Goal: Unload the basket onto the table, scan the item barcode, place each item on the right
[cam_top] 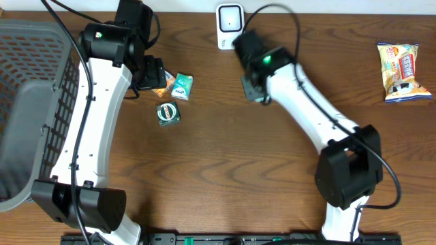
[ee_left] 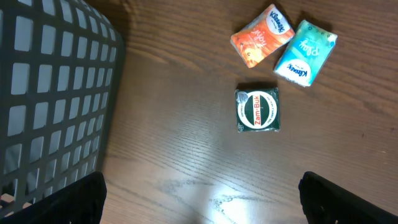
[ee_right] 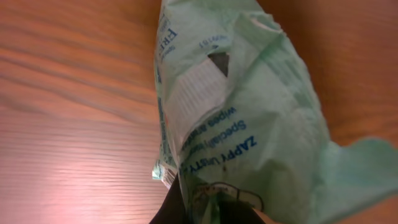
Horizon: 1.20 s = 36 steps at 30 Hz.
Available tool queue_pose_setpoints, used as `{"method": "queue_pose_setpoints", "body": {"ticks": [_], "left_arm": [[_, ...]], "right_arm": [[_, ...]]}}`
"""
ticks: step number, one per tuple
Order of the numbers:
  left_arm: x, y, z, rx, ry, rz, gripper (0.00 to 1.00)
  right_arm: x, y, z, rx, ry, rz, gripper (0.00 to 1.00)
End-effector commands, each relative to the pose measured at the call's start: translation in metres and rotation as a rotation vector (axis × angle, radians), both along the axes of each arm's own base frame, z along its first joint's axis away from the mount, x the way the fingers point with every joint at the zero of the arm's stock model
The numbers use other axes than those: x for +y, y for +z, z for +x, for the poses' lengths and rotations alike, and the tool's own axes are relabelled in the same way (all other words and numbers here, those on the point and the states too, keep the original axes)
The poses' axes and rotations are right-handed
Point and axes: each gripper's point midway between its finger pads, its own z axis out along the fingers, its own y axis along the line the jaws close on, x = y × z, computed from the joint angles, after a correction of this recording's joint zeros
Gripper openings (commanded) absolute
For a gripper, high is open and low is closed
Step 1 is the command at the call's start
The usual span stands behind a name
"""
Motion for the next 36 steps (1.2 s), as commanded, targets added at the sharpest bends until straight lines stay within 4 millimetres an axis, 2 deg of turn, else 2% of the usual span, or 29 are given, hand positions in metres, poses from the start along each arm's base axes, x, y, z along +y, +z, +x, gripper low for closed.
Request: {"method": "queue_pose_setpoints", "body": {"ticks": [1,5,10,14,17,19,22,24,25,29,33,36], "left_arm": [[0.003,-0.002,0.000,0.010,-0.004,0.020,0.98],[0.003,-0.002,0.000,0.010,-0.004,0.020,0.98],[0.003,-0.002,0.000,0.010,-0.004,0.020,0.98],[0.003,-0.002,0.000,0.010,-0.004,0.020,0.98],[0.003,-0.002,0.000,0.010,-0.004,0.020,0.97],[0.003,-0.002,0.000,0.010,-0.004,0.020,0.98],[0.003,-0.002,0.000,0.010,-0.004,0.020,0.98],[0.003,-0.002,0.000,0.010,-0.004,0.020,0.98],[0.003,-0.002,0.000,0.010,-0.004,0.020,0.98],[0.003,-0.002,0.000,0.010,-0.004,0.020,0.98],[0.003,-0.002,0.000,0.010,-0.004,0.020,0.98],[0.003,-0.002,0.000,0.010,-0.004,0.020,0.98]], "right_arm": [[-0.035,-0.005,-0.002,-0.069,-0.054,-0.227,0.01],[-0.053,-0.020,-0.012,-0.041,-0.058,-0.326,0.01],[-0.059,-0.039,-0.020,0.010,-0.053,-0.347,0.01],[-0.075,-0.053,-0.025,0.035,-0.058,-0.437,0.01],[-0.078,-0.065,-0.029,0.080,-0.052,-0.458,0.02],[-0.077,-0.071,-0.033,0.105,-0.044,-0.460,0.06],[-0.069,-0.075,-0.042,0.143,-0.021,-0.437,0.15],[-0.063,-0.071,-0.046,0.155,0.001,-0.449,0.36],[-0.059,-0.069,-0.048,0.160,0.013,-0.452,0.43],[-0.035,-0.060,-0.054,0.179,0.062,-0.421,0.48],[0.003,-0.052,-0.057,0.200,0.101,-0.294,0.50],[0.026,-0.041,-0.052,0.187,0.117,-0.209,0.51]]}}
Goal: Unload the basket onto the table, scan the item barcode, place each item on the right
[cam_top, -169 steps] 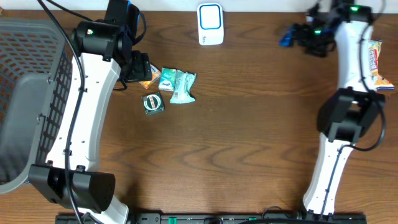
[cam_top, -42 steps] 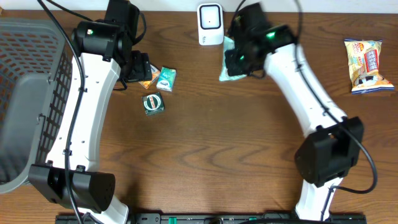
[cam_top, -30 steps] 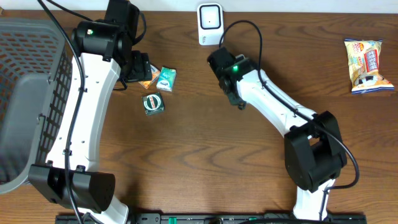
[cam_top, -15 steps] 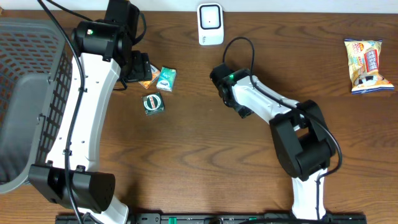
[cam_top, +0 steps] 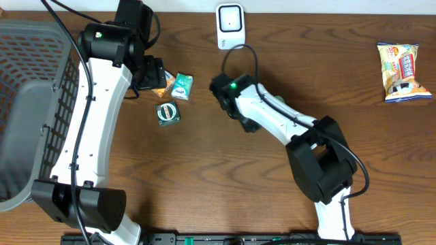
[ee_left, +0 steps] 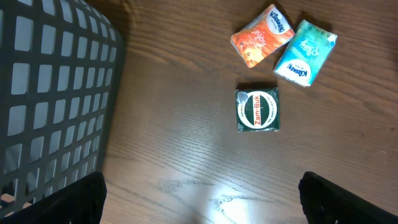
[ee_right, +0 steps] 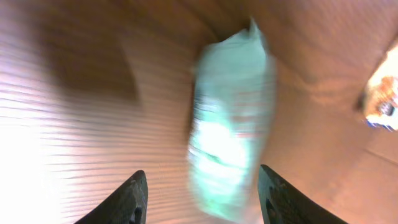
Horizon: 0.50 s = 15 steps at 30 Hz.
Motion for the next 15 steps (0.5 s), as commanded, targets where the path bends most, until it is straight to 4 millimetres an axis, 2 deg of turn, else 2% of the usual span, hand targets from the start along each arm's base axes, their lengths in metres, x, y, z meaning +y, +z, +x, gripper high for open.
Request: {"method": "queue_pose_setpoints", "body": {"ticks": [1,4,7,11,15], "left_arm": [[0.003,-0.002,0.000,0.010,-0.004,0.020,0.98],[0.003,-0.002,0.001,0.009,-0.004,0.020,0.98],[0.003,-0.002,0.001,0.009,-0.004,0.020,0.98],[0.003,-0.002,0.001,0.009,-0.004,0.020,0.98],[0.003,-0.002,0.001,0.009,-0.004,0.020,0.98]], "right_arm": [[0.032,0.012,0.005,-0.002,0.000,0.132,0.52],[0.035,0.031,0.015,-0.030,-0.007,0.153,0.54],[0.027,0.045,0.026,-0.047,-0.029,0.164,0.57],[0.002,0.049,0.038,-0.055,-0.094,0.165,0.69],[-0.032,0.045,0.040,-0.011,-0.165,0.160,0.73]]}}
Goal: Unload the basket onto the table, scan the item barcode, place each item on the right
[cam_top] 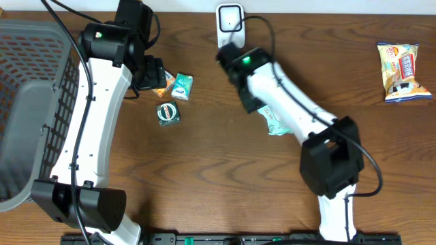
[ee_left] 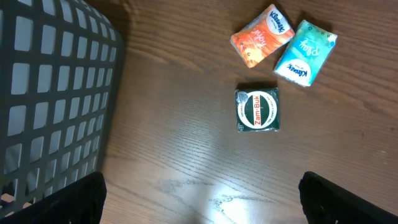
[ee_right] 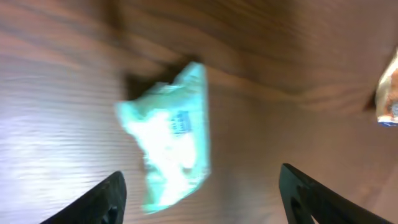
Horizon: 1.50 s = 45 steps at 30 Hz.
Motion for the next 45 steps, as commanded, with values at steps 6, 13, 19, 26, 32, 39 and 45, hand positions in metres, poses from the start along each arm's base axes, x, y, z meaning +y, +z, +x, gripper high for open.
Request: {"method": "queue_pose_setpoints", "body": {"ticks": [6,13,19,26,32,39,45], "left_arm": [[0.003,-0.002,0.000,0.010,-0.004,0.020,0.98],[0.003,-0.002,0.000,0.010,-0.004,0.020,0.98],[0.003,-0.002,0.000,0.010,-0.004,0.021,0.97],[0.003,-0.002,0.000,0.010,-0.004,0.020,0.97],[0.003,-0.002,0.000,0.010,-0.004,0.020,0.98],[0.003,-0.002,0.000,0.010,-0.004,0.020,0.98],[0.003,-0.002,0.000,0.010,-0.004,0.021,0.98]], "right_arm": [[-0.013,-0.021,-0.010,0.274,0.083,0.352,0.81],[-0.023,-0.029,-0.015,0.343,0.044,0.547,0.77],[-0.028,-0.047,-0.024,0.372,0.026,0.545,0.76],[-0.029,-0.067,-0.033,0.381,-0.044,0.543,0.61],[-0.028,-0.067,-0.032,0.368,-0.128,0.546,0.59],[-0.027,-0.060,-0.035,0.381,-0.141,0.545,0.57],[-0.017,-0.041,-0.026,0.367,-0.131,0.596,0.57]]}}
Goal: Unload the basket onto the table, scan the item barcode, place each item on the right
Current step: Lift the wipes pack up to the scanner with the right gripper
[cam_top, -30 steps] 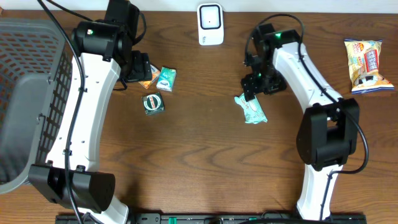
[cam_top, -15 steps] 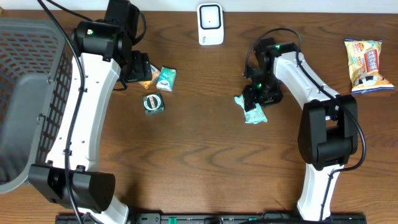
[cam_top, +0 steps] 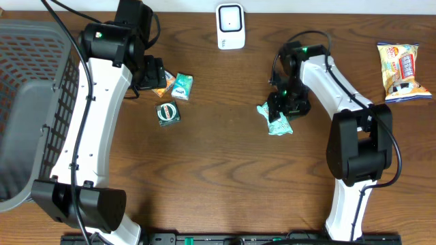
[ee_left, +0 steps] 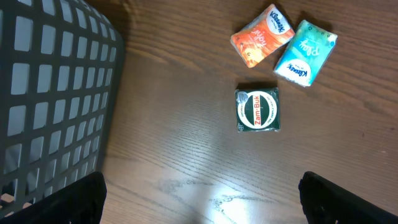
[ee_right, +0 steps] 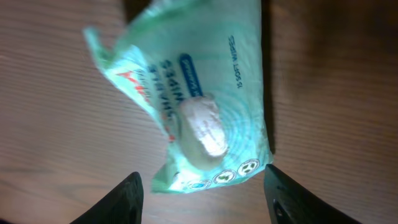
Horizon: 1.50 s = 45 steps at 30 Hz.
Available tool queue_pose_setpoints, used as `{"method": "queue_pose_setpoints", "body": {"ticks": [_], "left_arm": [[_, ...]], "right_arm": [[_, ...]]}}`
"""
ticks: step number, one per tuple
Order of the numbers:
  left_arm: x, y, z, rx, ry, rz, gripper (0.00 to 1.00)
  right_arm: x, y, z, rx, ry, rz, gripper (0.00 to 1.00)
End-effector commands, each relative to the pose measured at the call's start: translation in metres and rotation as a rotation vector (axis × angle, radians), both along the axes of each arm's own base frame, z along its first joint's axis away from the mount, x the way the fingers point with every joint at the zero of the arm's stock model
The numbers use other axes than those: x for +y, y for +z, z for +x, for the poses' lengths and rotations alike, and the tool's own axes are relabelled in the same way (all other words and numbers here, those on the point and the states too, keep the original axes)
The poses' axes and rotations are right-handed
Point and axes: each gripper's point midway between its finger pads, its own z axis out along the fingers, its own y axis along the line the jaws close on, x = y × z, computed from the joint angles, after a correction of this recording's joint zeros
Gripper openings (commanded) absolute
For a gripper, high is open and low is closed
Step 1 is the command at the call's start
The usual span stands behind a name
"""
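The pale green wipes pack lies flat on the wooden table, right of centre, printed face up. My right gripper hovers just over it, open; in the right wrist view the gripper has its fingers spread wide on either side of the pack's near edge, not touching it. The white scanner stands at the table's far edge. My left gripper hangs open over bare table at the far left, holding nothing.
A grey mesh basket fills the left side. A green Zam-Buk tin, an orange tissue pack and a teal tissue pack lie beside the left gripper. A yellow snack bag lies far right.
My right gripper has moved from near the scanner to directly above the wipes pack, which stays on the table in the same spot. The left arm has not moved.
My right gripper was shut on the wipes pack just below the scanner. Then it was open with the pack blurred beneath it. Then the pack lay on the table right of centre with the gripper apart from it, and now the open gripper hovers over it.
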Motion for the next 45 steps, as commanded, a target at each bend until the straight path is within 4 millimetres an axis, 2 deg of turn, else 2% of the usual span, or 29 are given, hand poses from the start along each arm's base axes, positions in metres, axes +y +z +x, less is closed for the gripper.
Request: {"method": "queue_pose_setpoints", "body": {"ticks": [1,4,10,13,16,25,27,30,33,36,39,42,45], "left_arm": [[0.003,-0.002,0.000,0.010,-0.004,0.020,0.98],[0.003,-0.002,0.000,0.010,-0.004,0.020,0.98],[0.003,-0.002,0.000,0.010,-0.004,0.021,0.98],[0.003,-0.002,0.000,0.010,-0.004,0.020,0.98],[0.003,-0.002,0.000,0.010,-0.004,0.020,0.97],[0.003,-0.002,0.000,0.010,-0.004,0.021,0.98],[0.003,-0.002,0.000,0.010,-0.004,0.020,0.97],[0.003,-0.002,0.000,0.010,-0.004,0.021,0.98],[0.003,-0.002,0.000,0.010,-0.004,0.020,0.98],[0.003,-0.002,0.000,0.010,-0.004,0.020,0.97],[0.003,-0.002,0.000,0.010,-0.004,0.020,0.97],[0.003,-0.002,0.000,0.010,-0.004,0.021,0.98],[0.003,-0.002,0.000,0.010,-0.004,0.020,0.98]], "right_arm": [[0.015,0.014,0.010,-0.031,-0.011,0.059,0.58],[0.019,0.016,0.010,-0.027,-0.010,0.085,0.59],[0.022,0.015,0.007,-0.020,0.000,0.079,0.56],[0.015,0.011,0.006,-0.029,0.019,0.015,0.55],[0.002,0.003,0.007,-0.049,0.042,-0.078,0.56],[0.000,-0.031,0.011,-0.101,0.044,-0.099,0.53],[-0.002,-0.038,0.010,-0.106,0.045,-0.107,0.49],[-0.001,-0.041,0.008,-0.104,0.038,-0.100,0.25],[0.001,-0.036,0.014,-0.119,0.007,-0.100,0.22],[0.005,-0.023,0.029,-0.161,-0.009,-0.089,0.22],[0.012,-0.002,0.054,-0.244,-0.020,-0.065,0.12],[0.025,0.025,0.094,-0.388,-0.088,-0.017,0.01],[0.048,0.051,0.136,-0.563,-0.123,0.081,0.01]]}}
